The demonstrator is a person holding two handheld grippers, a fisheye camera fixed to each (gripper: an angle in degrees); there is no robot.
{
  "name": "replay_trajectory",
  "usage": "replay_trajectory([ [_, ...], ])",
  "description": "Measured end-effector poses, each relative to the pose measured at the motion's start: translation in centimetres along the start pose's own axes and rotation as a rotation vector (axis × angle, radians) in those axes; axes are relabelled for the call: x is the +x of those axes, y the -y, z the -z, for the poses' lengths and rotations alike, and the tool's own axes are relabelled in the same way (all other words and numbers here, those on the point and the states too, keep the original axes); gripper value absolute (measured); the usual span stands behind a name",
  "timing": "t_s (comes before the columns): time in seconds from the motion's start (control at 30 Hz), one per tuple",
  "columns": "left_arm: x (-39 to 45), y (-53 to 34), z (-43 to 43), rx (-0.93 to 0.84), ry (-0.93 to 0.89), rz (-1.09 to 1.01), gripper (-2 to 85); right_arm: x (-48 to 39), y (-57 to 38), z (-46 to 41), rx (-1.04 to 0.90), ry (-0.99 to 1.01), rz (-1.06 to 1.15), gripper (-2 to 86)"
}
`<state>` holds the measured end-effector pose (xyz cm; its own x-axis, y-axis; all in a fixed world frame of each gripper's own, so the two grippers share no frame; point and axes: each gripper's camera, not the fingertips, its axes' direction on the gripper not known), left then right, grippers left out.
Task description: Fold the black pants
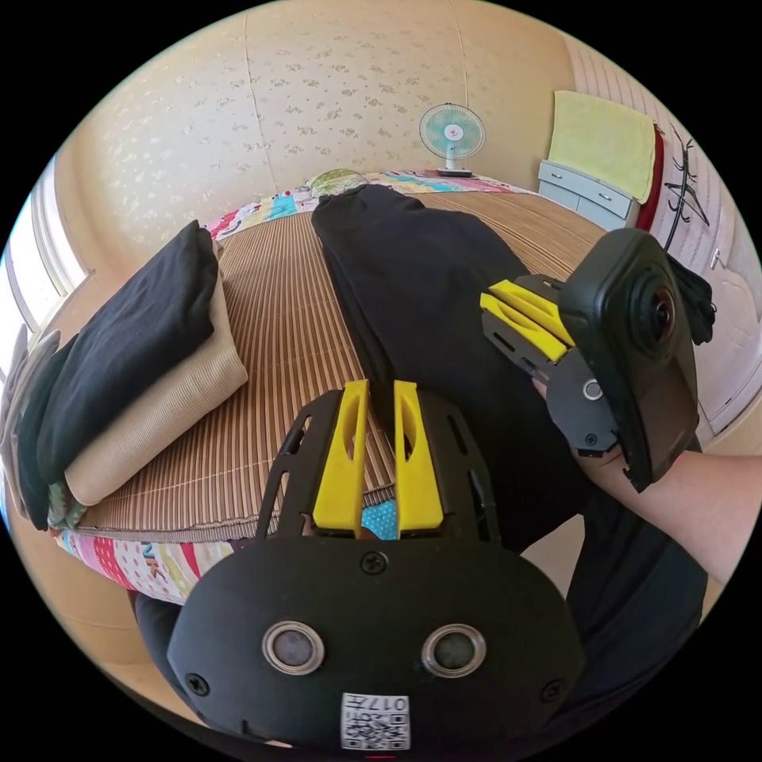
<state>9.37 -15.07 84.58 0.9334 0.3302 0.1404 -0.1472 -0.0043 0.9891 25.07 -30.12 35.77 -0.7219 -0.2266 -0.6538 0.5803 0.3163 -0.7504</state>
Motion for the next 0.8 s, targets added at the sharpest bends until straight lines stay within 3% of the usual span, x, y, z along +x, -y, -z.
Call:
replay_trajectory([
  [0.8,-0.3,1.3,1.2,0.007,0.002,0.000,6.2,0.7,0.1,-0.4,0.001,-0.037,0.017,2.8],
])
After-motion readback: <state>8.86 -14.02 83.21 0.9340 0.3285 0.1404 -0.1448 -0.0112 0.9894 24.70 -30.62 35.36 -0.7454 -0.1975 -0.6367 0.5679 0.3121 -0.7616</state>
